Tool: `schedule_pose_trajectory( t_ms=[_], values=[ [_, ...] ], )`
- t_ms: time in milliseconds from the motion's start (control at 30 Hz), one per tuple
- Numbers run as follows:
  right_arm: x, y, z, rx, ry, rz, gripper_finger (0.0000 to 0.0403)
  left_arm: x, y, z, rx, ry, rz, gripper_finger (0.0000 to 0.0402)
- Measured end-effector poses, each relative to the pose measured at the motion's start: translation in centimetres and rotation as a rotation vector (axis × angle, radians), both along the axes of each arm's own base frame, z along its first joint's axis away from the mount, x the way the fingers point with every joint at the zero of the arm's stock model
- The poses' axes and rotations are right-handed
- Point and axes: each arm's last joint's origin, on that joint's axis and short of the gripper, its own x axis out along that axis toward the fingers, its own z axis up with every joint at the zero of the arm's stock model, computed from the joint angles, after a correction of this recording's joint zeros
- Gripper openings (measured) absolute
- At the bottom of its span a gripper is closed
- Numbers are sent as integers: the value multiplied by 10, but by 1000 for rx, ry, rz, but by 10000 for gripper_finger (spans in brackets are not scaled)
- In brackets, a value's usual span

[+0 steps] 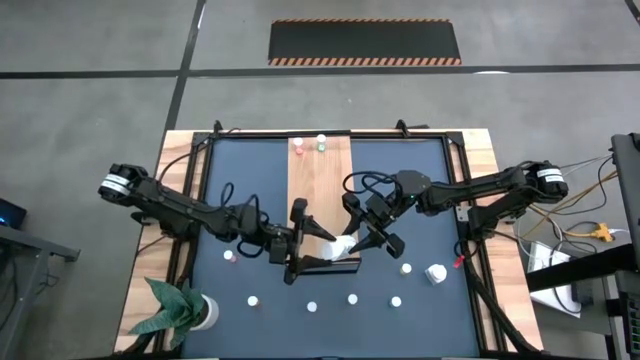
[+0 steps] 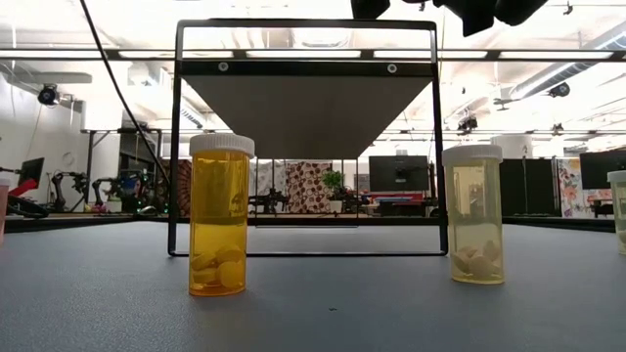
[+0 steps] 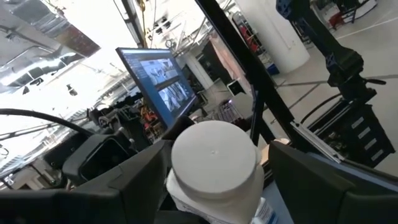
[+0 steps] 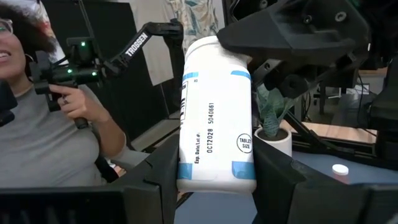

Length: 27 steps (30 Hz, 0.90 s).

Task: Pick and place medicine bottles onto shelf by color
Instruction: Put the white medicine bottle on the shelf

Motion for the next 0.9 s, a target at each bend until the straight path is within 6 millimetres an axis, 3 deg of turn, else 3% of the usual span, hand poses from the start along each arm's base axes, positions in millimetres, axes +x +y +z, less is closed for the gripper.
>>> schedule_pose_trajectory(
  t_ms=[400,700,900],
  values=[
    [0,0,0,0,1,-7,143,0,0,1,-1,-3,1,165],
    [1,-1,-2,9,18,-57,208,0,1,1,-67,16,9,172],
    [-5,-10,2,29,74,-120,259,1,4,-5,-113,91,169,173]
  ],
)
